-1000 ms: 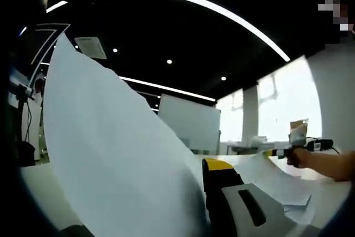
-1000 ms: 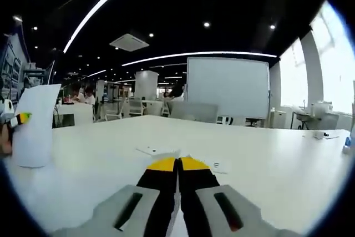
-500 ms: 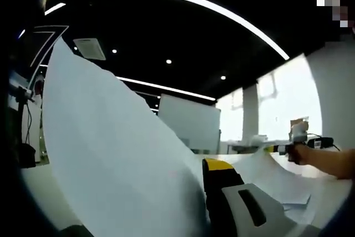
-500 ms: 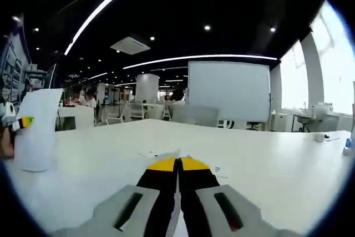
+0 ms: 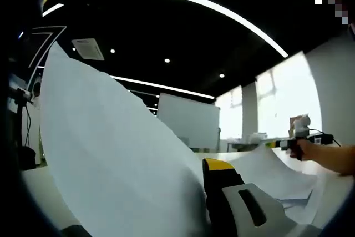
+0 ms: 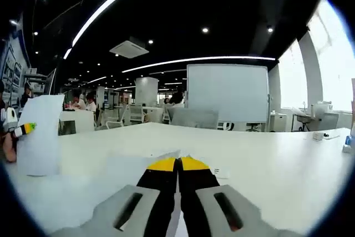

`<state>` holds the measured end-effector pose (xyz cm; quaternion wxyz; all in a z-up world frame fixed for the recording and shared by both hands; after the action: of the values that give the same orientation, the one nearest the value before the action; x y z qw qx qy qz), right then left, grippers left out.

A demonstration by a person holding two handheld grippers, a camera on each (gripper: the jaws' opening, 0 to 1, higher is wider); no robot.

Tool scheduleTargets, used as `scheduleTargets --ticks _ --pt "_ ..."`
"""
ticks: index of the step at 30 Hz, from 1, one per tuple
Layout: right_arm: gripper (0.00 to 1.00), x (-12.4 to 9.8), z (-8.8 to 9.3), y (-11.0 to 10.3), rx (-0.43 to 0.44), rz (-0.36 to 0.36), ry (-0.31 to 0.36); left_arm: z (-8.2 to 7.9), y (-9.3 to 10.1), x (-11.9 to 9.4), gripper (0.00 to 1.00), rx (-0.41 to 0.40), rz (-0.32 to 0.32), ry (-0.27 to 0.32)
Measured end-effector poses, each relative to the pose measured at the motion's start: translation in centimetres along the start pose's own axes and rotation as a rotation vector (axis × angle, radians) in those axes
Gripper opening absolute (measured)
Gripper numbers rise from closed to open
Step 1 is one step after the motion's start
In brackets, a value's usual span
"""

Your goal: Organize the stack of printing papers by aligning and flattening the scattered papers on the table

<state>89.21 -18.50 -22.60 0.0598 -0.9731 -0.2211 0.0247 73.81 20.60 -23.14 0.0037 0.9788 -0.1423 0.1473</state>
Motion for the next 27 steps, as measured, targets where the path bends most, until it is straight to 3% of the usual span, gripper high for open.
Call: scheduleTargets --ticks 27 --pt "0.0 -1.2 -2.1 -1.2 -0.025 -0.002 0.042 -0.1 0.3 -0.1 0.22 0.012 0.006 0.002"
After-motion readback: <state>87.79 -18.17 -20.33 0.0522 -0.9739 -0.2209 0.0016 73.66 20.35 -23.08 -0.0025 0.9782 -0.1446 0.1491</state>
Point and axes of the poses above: the point that each gripper's makers call its tool centre point, and the gripper's own axes: x roughly forward along the fingers, y roughly to its right, z roughly out of its underside, the point moved 1 cm from there along -x, roughly backward along the fingers, and after that the axes turned 9 degrees about x, right-handed, at the moved point
